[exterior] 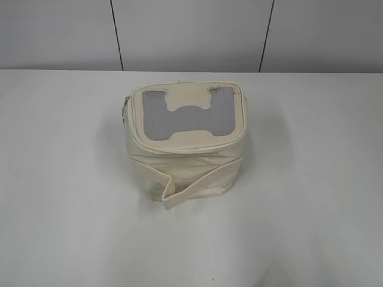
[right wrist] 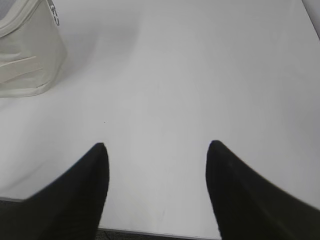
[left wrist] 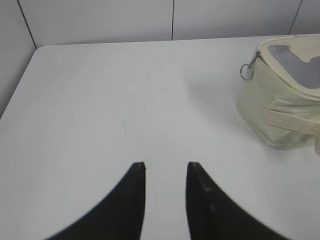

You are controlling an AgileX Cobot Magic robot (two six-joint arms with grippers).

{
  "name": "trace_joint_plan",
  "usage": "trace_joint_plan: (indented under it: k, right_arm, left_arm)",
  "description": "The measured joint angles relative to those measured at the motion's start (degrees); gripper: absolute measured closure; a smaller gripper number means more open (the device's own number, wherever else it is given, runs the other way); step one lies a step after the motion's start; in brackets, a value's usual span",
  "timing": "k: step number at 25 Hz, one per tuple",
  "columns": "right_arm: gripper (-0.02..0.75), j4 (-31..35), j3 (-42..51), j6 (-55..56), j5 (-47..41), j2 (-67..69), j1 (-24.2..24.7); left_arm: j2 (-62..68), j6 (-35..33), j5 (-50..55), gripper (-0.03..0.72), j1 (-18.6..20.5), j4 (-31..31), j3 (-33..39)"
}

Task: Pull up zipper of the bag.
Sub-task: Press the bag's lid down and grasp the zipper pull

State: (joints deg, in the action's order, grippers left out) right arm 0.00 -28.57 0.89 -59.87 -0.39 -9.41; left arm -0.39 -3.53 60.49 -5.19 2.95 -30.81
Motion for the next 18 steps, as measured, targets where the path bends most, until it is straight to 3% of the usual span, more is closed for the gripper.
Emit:
trace_joint_plan:
  k: [18]
  right_arm:
    - [0.251, 0.0, 0.0, 0.0, 0.0, 0.0, 0.0]
  left_arm:
    - [0.0, 0.0, 0.0, 0.461, 0.0, 0.0, 0.0]
